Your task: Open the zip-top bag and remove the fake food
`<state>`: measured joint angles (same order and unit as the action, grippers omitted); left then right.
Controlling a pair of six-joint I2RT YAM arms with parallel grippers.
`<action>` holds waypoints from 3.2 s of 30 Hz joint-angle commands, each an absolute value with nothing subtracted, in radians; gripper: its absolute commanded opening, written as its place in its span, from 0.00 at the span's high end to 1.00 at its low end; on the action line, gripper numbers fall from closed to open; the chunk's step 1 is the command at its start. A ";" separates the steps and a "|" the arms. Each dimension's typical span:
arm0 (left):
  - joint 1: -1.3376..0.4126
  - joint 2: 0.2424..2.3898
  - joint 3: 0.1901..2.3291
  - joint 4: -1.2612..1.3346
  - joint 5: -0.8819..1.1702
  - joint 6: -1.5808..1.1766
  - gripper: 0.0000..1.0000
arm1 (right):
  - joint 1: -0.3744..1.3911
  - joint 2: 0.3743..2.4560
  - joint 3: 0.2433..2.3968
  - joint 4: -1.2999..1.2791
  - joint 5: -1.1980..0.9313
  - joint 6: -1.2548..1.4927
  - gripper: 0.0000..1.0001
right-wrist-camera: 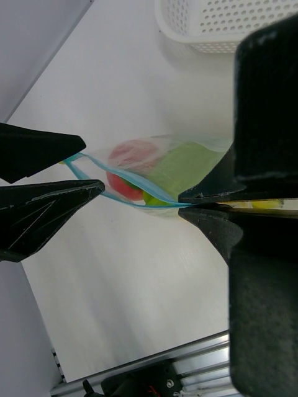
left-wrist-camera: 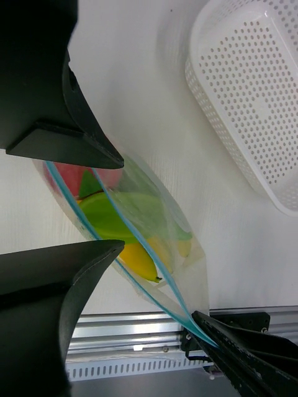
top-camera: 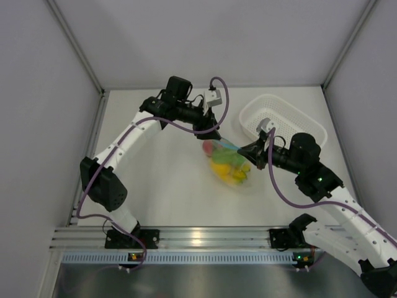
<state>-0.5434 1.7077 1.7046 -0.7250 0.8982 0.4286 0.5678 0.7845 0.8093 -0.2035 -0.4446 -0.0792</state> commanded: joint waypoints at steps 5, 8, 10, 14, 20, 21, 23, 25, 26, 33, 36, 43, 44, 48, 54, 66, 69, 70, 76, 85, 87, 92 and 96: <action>-0.535 1.651 1.715 -0.703 0.931 0.449 0.45 | 0.580 0.769 0.813 -0.175 -0.442 -0.095 1.00; -0.537 1.664 1.710 -0.703 0.936 0.449 0.45 | 0.581 0.767 0.815 -0.178 -0.451 -0.095 1.00; -0.537 1.678 1.718 -0.703 0.936 0.449 0.46 | 0.578 0.767 0.813 -0.178 -0.462 -0.097 1.00; -0.535 1.704 1.755 -0.703 0.917 0.436 0.46 | 0.581 0.772 0.811 -0.179 -0.483 -0.101 1.00; -0.535 1.729 1.804 -0.703 0.897 0.434 0.46 | 0.586 0.781 0.813 -0.183 -0.503 -0.107 1.00; -0.537 1.733 1.807 -0.703 0.896 0.433 0.46 | 0.584 0.779 0.813 -0.183 -0.503 -0.109 1.00; -0.537 1.735 1.799 -0.703 0.917 0.439 0.46 | 0.586 0.781 0.816 -0.186 -0.496 -0.109 1.00; -0.535 1.729 1.783 -0.703 0.933 0.448 0.46 | 0.586 0.779 0.816 -0.187 -0.480 -0.110 1.00; -0.535 1.727 1.764 -0.703 0.952 0.452 0.47 | 0.586 0.781 0.818 -0.186 -0.477 -0.109 1.00; -0.535 1.747 1.724 -0.703 0.992 0.471 0.49 | 0.586 0.776 0.816 -0.179 -0.472 -0.106 1.00; -0.535 1.753 1.717 -0.703 1.006 0.477 0.49 | 0.586 0.779 0.818 -0.181 -0.460 -0.104 1.00; -0.535 1.796 1.720 -0.703 1.003 0.480 0.49 | 0.586 0.775 0.816 -0.160 -0.468 -0.095 1.00; -0.537 1.802 1.720 -0.703 1.002 0.477 0.50 | 0.586 0.773 0.816 -0.158 -0.469 -0.094 1.00; -0.535 1.824 1.732 -0.703 0.994 0.474 0.52 | 0.586 0.778 0.816 -0.153 -0.476 -0.094 1.00; -0.535 1.827 1.750 -0.703 0.963 0.448 0.63 | 0.586 0.785 0.810 -0.152 -0.457 -0.095 1.00; -0.535 1.773 1.743 -0.703 0.942 0.420 1.00 | 0.587 0.772 0.798 -0.129 -0.436 -0.087 1.00; -0.537 1.749 1.738 -0.703 0.922 0.404 1.00 | 0.586 0.770 0.793 -0.126 -0.419 -0.086 1.00; -0.535 1.744 1.738 -0.703 0.914 0.397 1.00 | 0.586 0.770 0.792 -0.126 -0.413 -0.089 1.00; -0.537 1.672 1.718 -0.681 0.733 0.295 1.00 | 0.586 0.778 0.790 -0.129 -0.387 -0.094 0.99; -0.540 1.428 1.468 -0.476 0.462 0.091 1.00 | 0.587 0.883 0.876 -0.130 -0.305 -0.043 0.59; -0.543 1.398 1.444 -0.468 0.405 0.031 1.00 | 0.586 0.916 0.896 -0.141 -0.272 -0.031 0.56; -0.600 1.309 1.401 -0.468 0.180 -0.089 1.00 | 0.586 0.972 0.986 -0.176 -0.184 0.109 0.38; -0.669 1.241 1.375 -0.466 -0.044 -0.249 1.00 | 0.584 1.023 1.064 -0.238 -0.118 0.219 0.36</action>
